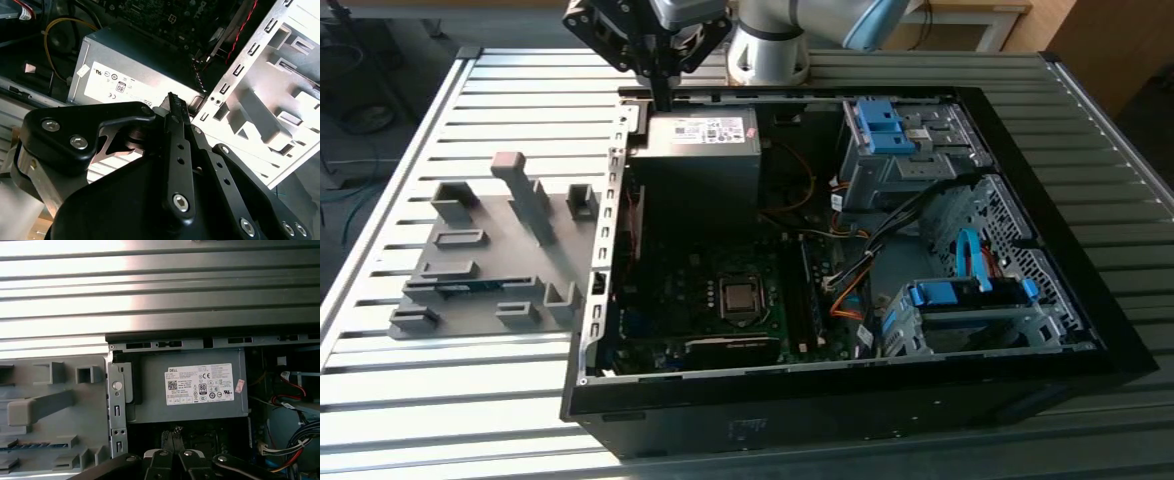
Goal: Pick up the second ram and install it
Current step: 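Reach for the second ram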
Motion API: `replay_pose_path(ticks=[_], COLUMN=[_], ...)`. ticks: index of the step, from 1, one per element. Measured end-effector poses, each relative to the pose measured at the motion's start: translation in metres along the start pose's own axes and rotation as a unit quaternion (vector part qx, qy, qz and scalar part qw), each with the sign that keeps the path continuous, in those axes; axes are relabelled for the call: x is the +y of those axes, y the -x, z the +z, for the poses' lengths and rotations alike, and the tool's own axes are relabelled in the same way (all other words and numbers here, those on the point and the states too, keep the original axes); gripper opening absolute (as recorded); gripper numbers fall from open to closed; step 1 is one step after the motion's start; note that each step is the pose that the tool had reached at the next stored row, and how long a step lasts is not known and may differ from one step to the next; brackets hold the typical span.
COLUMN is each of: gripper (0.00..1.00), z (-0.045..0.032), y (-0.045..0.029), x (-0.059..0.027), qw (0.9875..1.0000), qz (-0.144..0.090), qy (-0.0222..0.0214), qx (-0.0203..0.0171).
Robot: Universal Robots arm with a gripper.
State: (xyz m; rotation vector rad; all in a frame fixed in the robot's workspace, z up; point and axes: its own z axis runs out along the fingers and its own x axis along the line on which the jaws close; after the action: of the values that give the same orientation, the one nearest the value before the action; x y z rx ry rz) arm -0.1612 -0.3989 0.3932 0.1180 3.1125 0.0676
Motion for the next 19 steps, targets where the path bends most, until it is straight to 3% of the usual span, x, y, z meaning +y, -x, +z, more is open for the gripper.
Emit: replay_pose_path(ticks=[19], gripper=[0.11], z=[-0.0001], y=[-0.0059], x=[-0.0004], qw=[1.0], qz=[0.0], qy=[0.0], qx=[0.0])
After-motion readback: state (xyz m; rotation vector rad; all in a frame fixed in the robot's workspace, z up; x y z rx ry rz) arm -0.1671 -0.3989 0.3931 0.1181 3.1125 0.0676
